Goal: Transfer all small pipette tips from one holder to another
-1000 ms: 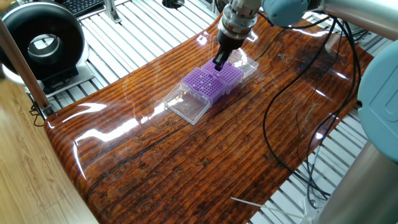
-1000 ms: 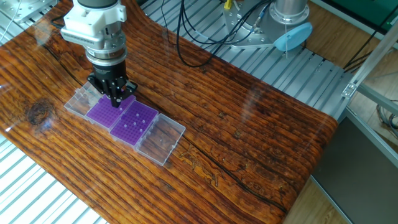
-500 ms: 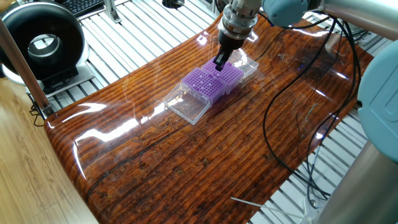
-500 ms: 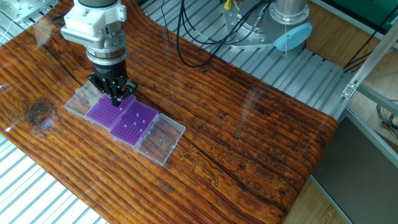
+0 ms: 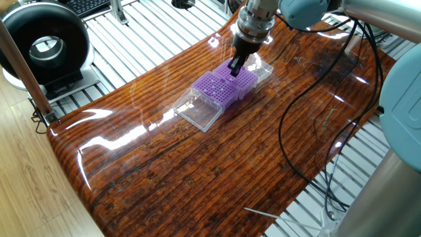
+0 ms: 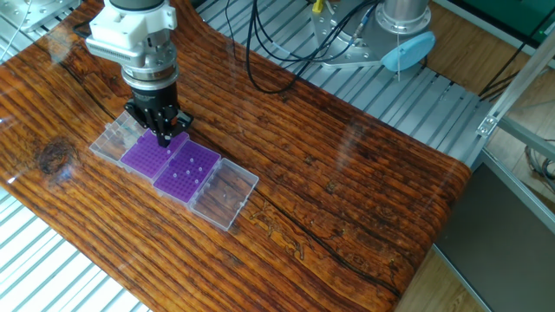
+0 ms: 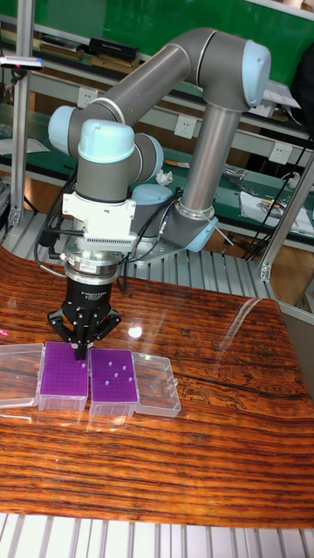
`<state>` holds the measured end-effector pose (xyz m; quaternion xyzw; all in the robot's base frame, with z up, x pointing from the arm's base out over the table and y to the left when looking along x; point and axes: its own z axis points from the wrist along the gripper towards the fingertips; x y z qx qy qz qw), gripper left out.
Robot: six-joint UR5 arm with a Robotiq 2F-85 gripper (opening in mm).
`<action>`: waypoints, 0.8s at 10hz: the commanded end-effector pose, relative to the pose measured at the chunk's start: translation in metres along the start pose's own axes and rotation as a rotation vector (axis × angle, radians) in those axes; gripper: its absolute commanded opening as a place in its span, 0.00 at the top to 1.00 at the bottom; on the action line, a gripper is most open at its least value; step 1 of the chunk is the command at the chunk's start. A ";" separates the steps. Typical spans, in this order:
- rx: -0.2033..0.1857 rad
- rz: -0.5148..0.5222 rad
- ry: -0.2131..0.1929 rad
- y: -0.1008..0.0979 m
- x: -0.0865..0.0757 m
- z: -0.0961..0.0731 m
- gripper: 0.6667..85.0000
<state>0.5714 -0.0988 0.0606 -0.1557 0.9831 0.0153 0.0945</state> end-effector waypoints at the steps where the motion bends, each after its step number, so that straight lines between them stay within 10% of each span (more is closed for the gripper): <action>1: -0.015 0.025 0.003 0.003 0.003 0.000 0.99; 8: -0.034 -0.013 0.011 0.007 0.006 0.000 0.89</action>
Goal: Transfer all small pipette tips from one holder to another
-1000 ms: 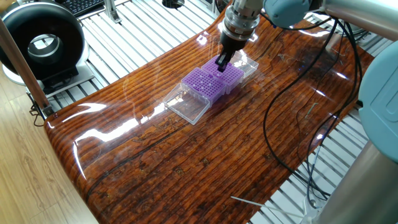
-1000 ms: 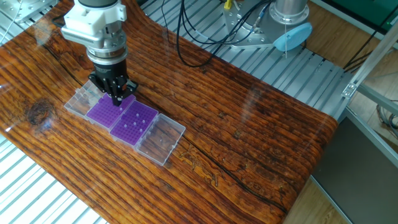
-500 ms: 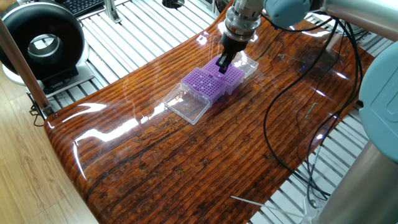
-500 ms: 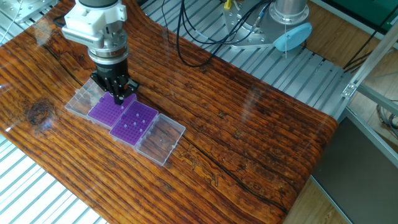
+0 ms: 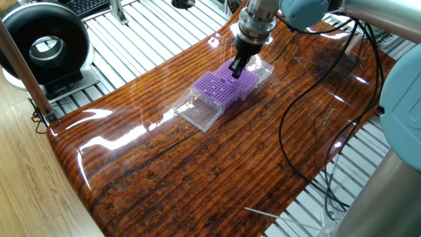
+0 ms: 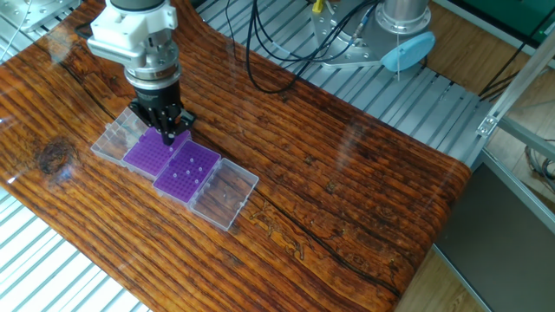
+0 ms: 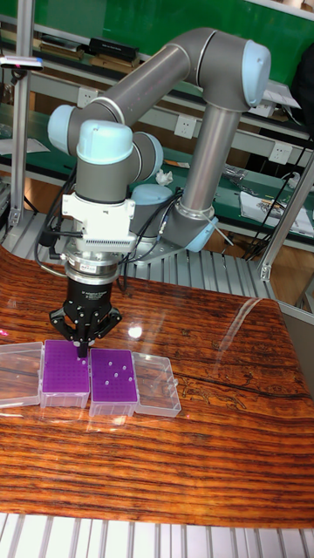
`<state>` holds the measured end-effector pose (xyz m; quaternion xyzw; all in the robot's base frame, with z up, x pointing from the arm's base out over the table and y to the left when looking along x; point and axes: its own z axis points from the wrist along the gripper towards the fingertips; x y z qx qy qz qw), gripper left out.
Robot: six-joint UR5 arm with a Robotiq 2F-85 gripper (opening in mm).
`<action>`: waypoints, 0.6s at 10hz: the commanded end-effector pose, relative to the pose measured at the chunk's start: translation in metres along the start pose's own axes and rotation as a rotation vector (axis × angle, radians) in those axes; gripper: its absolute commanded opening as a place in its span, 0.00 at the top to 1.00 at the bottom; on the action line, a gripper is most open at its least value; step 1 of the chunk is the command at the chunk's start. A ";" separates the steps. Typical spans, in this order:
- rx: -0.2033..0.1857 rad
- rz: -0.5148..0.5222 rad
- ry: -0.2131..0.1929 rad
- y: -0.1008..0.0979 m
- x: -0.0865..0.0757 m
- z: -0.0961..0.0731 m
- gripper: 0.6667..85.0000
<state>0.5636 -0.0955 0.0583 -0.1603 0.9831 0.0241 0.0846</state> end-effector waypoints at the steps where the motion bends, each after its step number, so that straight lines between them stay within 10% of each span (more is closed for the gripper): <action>1: -0.013 -0.006 -0.004 0.002 -0.001 -0.001 0.89; 6: 0.000 0.023 0.009 0.008 -0.010 -0.002 0.87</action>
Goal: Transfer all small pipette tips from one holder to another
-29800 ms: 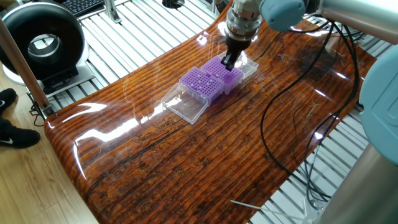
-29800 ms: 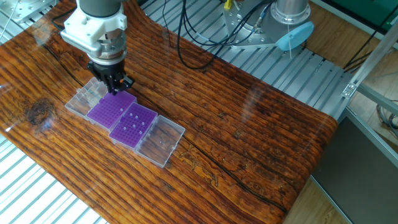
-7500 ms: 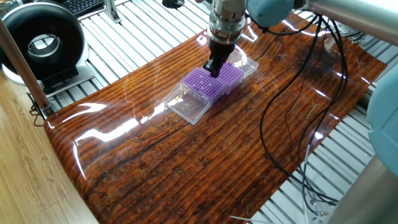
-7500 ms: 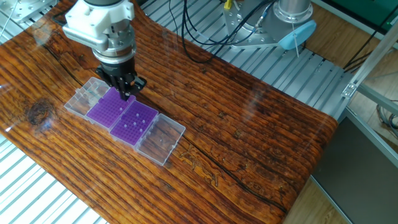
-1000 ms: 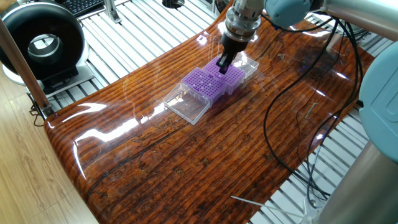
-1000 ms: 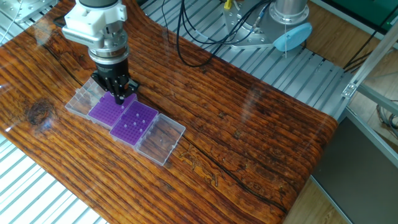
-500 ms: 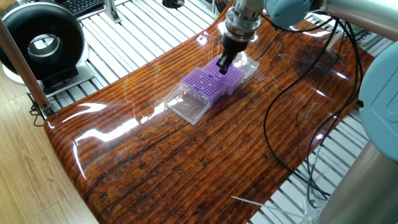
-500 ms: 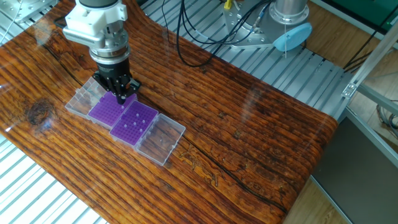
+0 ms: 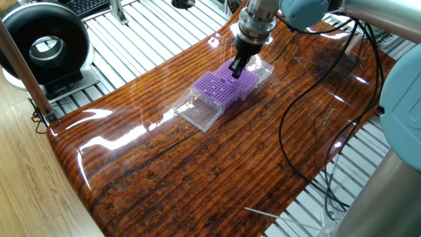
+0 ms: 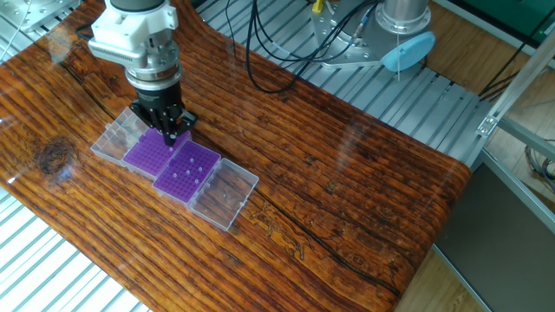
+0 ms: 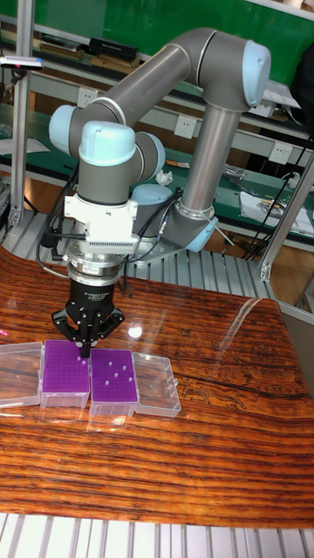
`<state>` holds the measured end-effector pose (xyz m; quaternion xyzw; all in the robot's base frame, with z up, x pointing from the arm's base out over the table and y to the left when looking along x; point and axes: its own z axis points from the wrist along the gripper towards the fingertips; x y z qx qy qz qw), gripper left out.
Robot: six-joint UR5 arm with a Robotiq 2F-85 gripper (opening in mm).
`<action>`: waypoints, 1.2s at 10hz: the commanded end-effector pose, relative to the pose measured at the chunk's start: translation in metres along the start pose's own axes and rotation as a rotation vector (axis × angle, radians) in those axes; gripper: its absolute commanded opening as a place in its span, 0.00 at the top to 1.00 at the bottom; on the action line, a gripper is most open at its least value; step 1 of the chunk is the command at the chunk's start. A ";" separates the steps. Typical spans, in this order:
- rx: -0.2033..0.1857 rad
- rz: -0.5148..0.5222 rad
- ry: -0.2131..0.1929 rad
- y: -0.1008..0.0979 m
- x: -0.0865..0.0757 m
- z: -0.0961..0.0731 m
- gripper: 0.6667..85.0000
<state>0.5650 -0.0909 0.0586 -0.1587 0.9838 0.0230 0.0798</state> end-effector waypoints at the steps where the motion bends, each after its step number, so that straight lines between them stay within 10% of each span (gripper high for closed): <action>1: -0.011 0.024 -0.005 0.010 -0.013 -0.003 0.84; 12: 0.003 0.073 -0.011 0.047 -0.024 0.002 0.81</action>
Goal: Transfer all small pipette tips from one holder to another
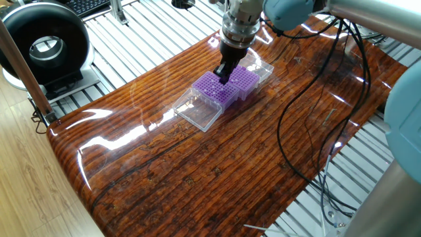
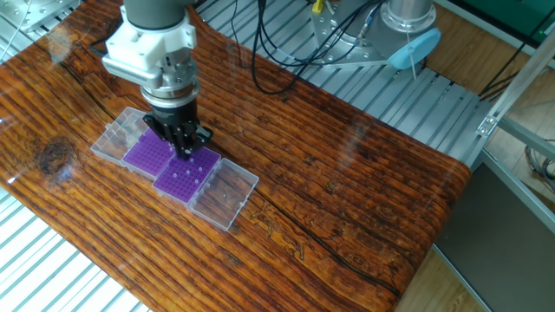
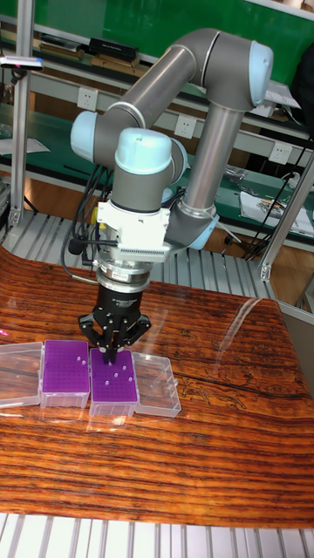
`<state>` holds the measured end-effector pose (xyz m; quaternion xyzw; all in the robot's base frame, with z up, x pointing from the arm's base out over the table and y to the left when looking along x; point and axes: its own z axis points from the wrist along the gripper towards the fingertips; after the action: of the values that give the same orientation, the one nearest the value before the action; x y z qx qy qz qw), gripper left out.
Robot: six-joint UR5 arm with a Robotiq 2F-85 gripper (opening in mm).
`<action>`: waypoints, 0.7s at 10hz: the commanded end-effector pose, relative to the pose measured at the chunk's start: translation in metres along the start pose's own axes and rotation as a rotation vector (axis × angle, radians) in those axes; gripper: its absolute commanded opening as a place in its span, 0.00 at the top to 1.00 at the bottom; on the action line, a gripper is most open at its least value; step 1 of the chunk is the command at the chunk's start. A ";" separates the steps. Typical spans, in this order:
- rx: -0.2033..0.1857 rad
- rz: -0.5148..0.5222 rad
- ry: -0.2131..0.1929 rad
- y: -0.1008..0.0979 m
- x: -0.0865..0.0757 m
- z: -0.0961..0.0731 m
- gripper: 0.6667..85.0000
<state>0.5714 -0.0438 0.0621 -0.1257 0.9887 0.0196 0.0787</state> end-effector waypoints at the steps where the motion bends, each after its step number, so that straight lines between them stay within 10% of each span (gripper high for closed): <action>1: -0.010 0.012 -0.013 0.005 -0.002 0.001 0.81; 7: -0.006 0.006 -0.023 0.000 0.005 0.006 0.81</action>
<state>0.5683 -0.0440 0.0565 -0.1260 0.9882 0.0198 0.0849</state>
